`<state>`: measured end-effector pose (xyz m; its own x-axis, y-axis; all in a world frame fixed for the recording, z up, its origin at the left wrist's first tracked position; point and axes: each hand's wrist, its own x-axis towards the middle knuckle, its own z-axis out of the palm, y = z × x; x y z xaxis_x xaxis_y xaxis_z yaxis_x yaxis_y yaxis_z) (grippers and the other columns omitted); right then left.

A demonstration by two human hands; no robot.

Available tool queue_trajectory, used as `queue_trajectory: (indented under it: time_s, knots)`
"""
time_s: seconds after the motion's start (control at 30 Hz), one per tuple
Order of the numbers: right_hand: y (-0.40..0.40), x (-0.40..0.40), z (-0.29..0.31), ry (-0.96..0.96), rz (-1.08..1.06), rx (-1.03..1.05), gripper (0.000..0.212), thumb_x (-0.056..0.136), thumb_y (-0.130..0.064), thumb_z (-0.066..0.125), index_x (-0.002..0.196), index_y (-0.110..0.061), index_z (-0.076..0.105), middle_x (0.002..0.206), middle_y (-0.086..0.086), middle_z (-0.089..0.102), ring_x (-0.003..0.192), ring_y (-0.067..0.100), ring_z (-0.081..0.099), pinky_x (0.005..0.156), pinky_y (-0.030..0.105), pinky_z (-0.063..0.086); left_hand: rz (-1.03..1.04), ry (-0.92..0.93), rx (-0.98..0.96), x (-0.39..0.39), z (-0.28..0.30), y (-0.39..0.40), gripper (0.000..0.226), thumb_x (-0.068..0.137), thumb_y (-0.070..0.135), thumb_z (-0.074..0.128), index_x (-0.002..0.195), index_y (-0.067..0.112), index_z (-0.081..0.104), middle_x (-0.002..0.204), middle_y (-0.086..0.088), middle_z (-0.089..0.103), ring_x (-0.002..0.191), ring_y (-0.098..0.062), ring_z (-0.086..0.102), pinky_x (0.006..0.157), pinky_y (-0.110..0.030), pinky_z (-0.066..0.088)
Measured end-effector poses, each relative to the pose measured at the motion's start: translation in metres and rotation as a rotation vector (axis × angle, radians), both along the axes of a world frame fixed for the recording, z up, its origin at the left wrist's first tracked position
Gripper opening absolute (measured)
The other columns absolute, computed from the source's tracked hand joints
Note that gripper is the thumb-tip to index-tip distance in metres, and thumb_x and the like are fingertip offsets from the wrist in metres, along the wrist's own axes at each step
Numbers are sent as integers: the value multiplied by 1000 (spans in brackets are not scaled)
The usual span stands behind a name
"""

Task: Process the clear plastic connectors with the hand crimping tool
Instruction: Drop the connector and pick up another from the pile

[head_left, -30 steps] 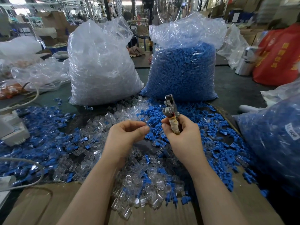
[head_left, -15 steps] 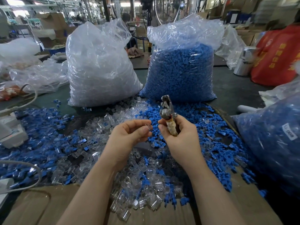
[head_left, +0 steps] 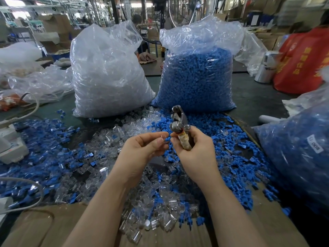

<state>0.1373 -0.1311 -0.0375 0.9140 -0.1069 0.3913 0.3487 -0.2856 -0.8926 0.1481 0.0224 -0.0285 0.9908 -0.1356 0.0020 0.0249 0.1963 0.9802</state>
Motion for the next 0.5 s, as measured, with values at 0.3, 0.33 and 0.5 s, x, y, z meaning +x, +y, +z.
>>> queue_trajectory:
  time_s: [0.3, 0.33, 0.5]
  knots:
    - [0, 0, -1, 47, -12, 1, 7, 88, -19, 71, 89, -26, 68, 81, -11, 70, 75, 9, 65, 71, 36, 57, 37, -42, 72, -1, 1, -2, 24, 75, 14, 74, 98, 7, 73, 91, -10, 76, 85, -18, 73, 74, -23, 57]
    - [0, 0, -1, 54, -17, 4, 8, 88, -20, 71, 88, -27, 68, 82, -13, 70, 75, 8, 65, 71, 33, 57, 34, -40, 85, -2, 1, -2, 29, 70, 17, 76, 98, 9, 74, 94, -11, 76, 89, -22, 73, 78, -29, 59]
    - [0, 1, -1, 76, 3, -23, 14, 89, -21, 71, 86, -34, 66, 82, -18, 69, 74, 5, 65, 63, 18, 52, 79, -80, 174, -4, 2, -3, 28, 64, 25, 81, 91, 19, 78, 90, -7, 77, 88, -23, 73, 83, -39, 59]
